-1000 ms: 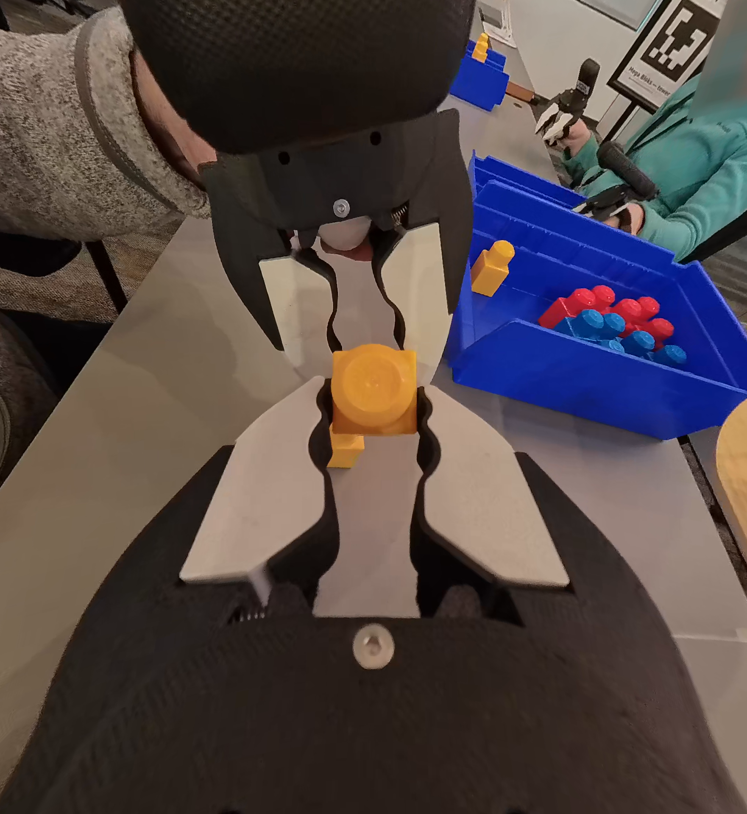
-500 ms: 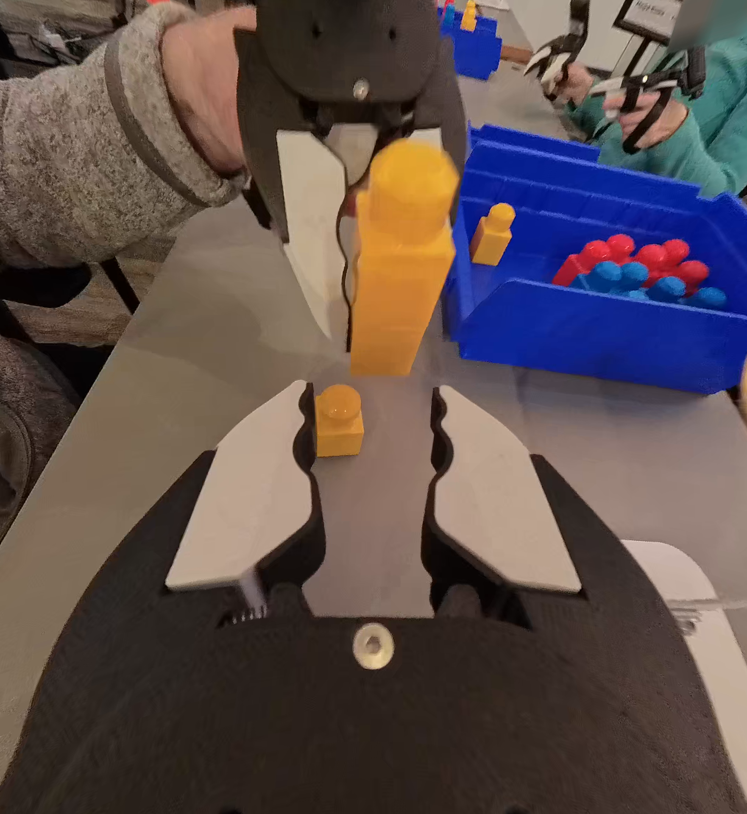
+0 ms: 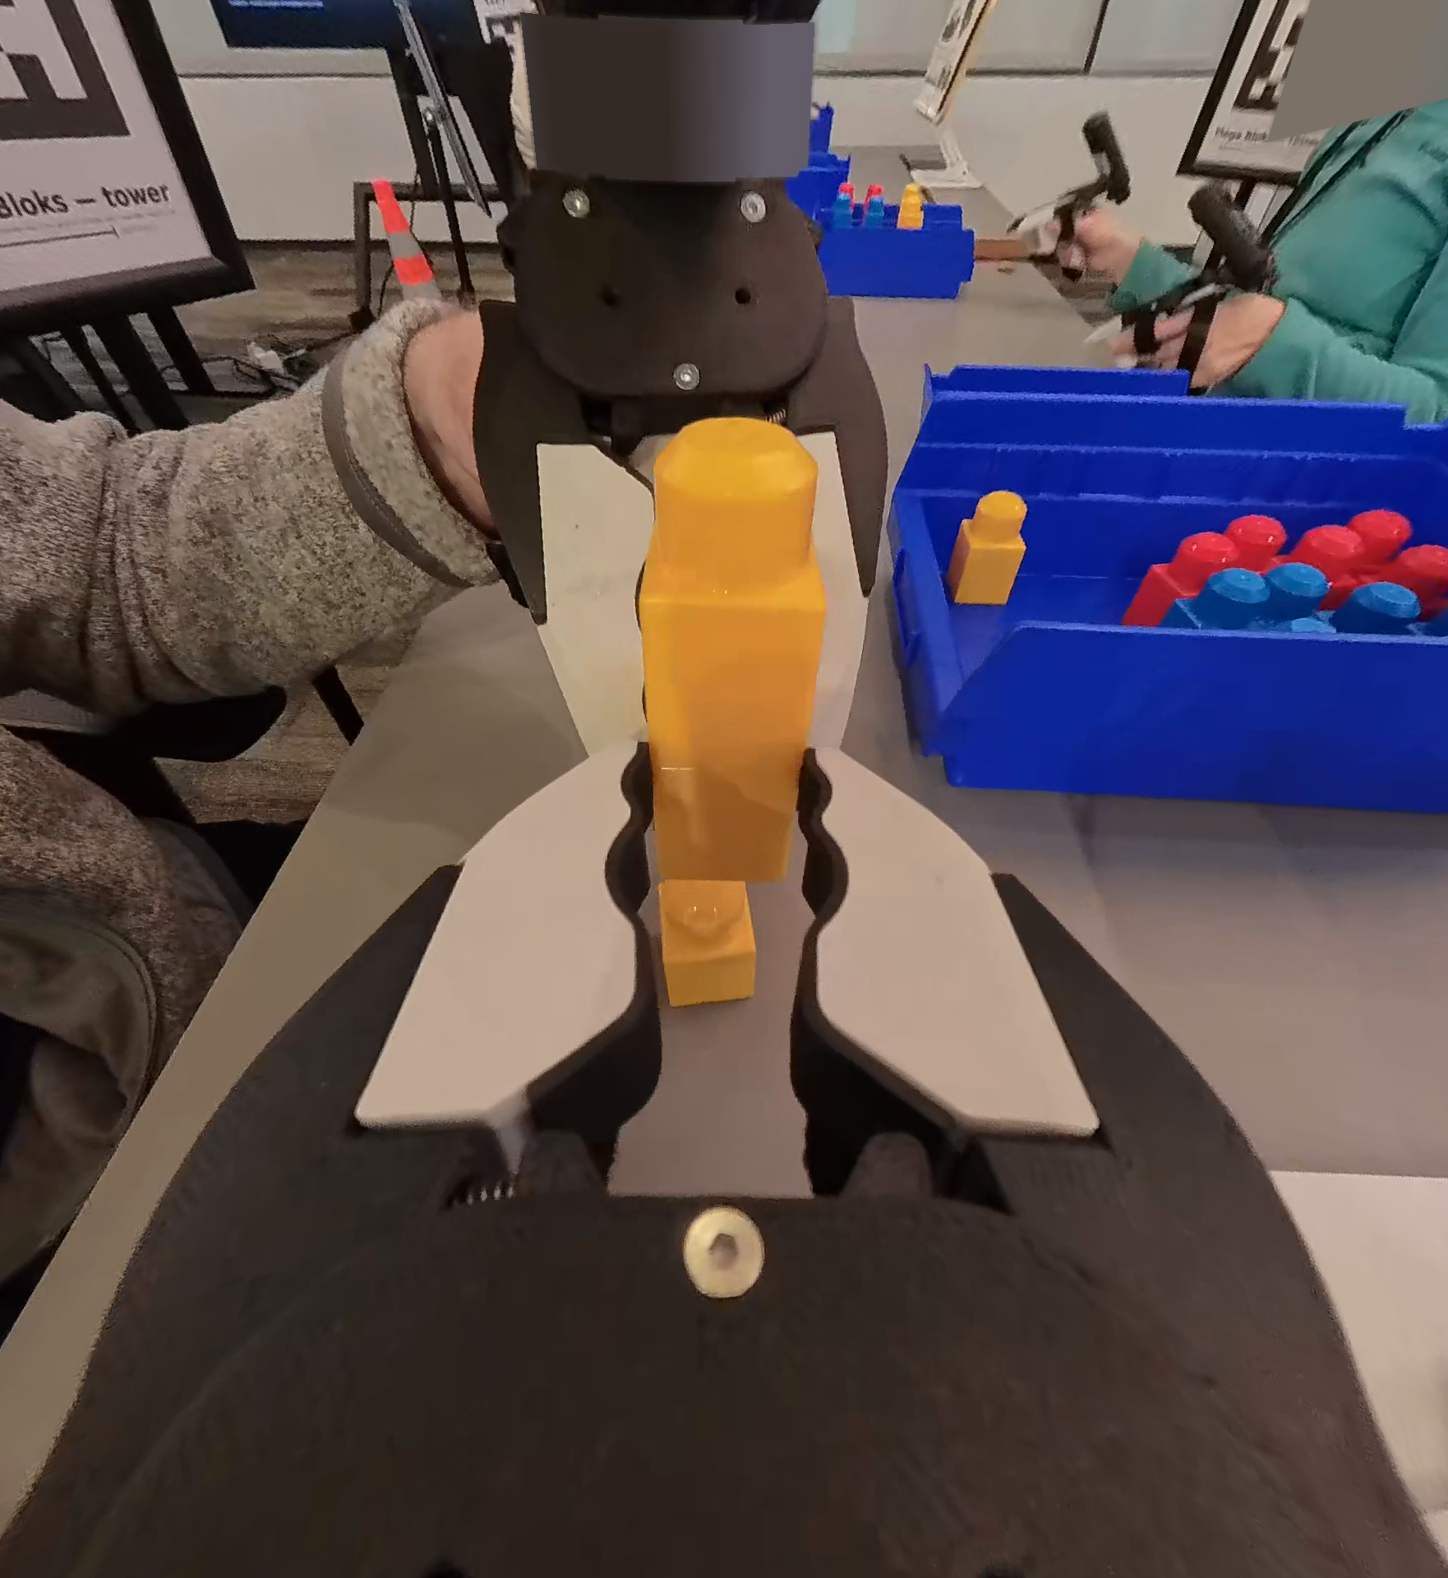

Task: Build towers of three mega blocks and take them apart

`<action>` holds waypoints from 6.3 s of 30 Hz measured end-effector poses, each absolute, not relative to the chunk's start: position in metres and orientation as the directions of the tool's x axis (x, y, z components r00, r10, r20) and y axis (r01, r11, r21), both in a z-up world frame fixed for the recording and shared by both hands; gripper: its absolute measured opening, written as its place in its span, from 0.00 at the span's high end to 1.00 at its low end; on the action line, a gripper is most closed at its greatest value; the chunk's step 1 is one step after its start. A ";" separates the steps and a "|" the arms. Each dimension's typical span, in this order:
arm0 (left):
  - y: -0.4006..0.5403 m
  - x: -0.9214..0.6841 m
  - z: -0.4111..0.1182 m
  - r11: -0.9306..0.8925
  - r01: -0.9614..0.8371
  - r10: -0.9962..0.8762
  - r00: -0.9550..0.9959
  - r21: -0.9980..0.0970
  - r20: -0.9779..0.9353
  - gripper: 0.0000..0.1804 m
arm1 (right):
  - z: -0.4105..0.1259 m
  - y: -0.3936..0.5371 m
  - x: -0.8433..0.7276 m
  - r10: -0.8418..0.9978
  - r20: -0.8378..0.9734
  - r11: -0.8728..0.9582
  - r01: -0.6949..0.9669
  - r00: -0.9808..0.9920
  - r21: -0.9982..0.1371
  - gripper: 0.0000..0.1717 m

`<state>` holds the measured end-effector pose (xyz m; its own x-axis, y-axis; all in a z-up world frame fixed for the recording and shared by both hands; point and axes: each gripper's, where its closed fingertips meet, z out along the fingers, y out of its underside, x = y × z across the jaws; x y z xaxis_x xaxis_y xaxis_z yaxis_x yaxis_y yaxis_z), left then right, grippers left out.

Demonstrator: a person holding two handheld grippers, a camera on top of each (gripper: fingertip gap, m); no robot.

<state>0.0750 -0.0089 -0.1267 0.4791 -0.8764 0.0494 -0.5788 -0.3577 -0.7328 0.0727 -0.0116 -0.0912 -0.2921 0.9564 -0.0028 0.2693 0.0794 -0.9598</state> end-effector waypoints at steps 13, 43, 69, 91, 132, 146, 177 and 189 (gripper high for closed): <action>-0.004 0.109 -0.068 -0.189 -0.124 -0.930 0.342 -0.974 0.137 0.67 | -0.034 0.004 0.092 0.949 -0.126 -0.157 -0.088 -0.291 -0.984 0.81; 0.003 0.006 -0.071 -0.145 -0.211 -0.858 0.514 -0.967 0.017 0.81 | -0.166 -0.016 0.070 0.945 -0.028 0.179 0.588 -0.325 -0.789 0.63; -0.002 0.074 -0.095 -0.121 -0.242 -0.930 0.367 -0.963 0.025 0.81 | 0.003 0.017 0.126 0.965 0.054 0.022 -0.129 -0.255 -0.991 0.79; -0.008 0.084 -0.084 -0.040 -0.414 -0.898 0.414 -0.909 -0.149 0.81 | -0.007 0.000 0.128 0.930 0.092 0.072 -0.070 -0.355 -0.995 0.79; -0.016 0.090 -0.090 -0.036 -0.565 -0.886 0.399 -0.824 -0.235 0.81 | -0.019 -0.015 0.135 0.888 0.192 0.205 -0.014 -0.418 -0.979 0.79; -0.017 0.082 -0.093 -0.045 -0.708 -0.847 0.401 -0.705 -0.349 0.81 | -0.037 -0.013 0.140 0.862 0.307 0.375 0.101 -0.403 -0.921 0.79; -0.018 0.083 -0.087 -0.063 -0.770 -0.804 0.416 -0.635 -0.425 0.81 | -0.041 -0.015 0.144 0.850 0.317 0.399 0.122 -0.422 -0.909 0.73; -0.014 0.110 -0.086 -0.096 -0.624 -0.839 0.470 -0.775 -0.275 0.81 | -0.032 -0.018 0.128 0.881 0.218 0.237 -0.008 -0.419 -0.972 0.75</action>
